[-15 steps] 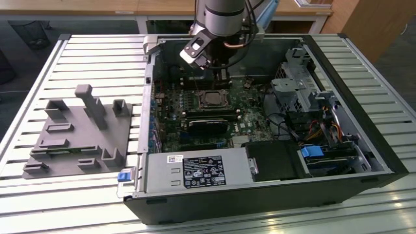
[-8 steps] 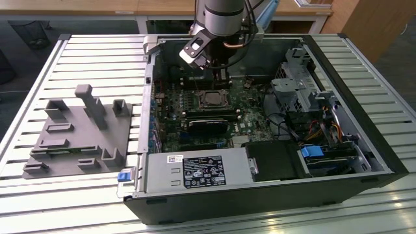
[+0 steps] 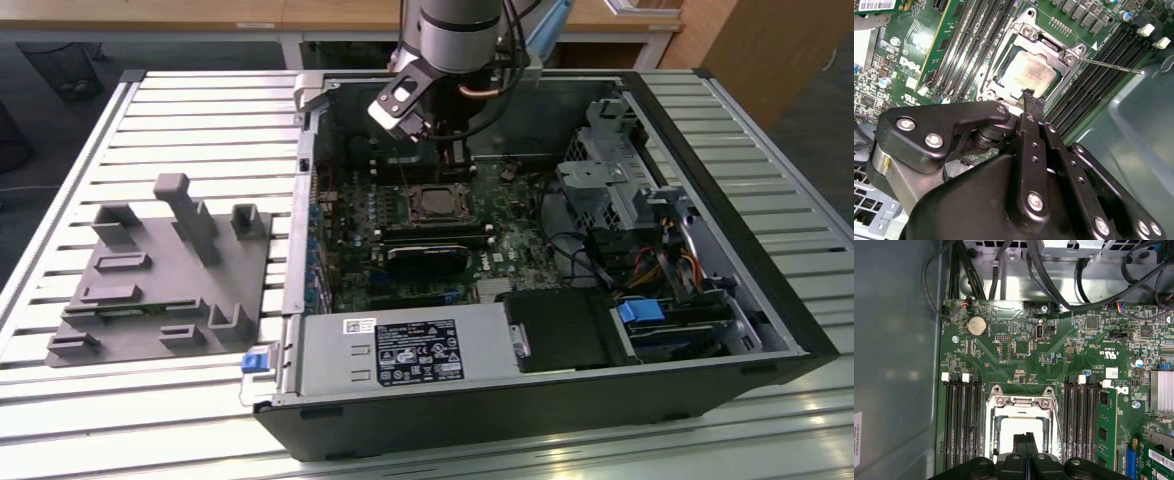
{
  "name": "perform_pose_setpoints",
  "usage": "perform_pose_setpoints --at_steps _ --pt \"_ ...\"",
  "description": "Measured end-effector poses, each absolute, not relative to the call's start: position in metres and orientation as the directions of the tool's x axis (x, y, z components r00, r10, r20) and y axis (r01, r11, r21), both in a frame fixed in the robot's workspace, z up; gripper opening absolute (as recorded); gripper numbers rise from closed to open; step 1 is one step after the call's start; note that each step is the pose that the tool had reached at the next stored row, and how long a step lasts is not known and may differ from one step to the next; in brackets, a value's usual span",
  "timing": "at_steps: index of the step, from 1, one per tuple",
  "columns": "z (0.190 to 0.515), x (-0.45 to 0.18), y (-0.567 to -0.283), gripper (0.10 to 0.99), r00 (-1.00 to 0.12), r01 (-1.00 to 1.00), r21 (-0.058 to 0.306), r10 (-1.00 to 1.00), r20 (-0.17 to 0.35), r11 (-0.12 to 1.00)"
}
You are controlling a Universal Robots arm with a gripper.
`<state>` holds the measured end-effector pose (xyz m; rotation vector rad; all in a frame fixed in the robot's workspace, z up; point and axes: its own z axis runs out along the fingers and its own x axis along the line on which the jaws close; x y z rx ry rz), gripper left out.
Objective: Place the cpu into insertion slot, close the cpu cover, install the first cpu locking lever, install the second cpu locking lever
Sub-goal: 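Install the first cpu locking lever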
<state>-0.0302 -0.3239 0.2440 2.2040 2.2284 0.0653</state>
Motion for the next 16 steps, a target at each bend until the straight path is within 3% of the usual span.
perform_pose_setpoints --at_steps 16 --pt "0.2542 -0.0301 -0.3239 0.106 -0.011 0.999 0.034 1.000 0.025 0.010"
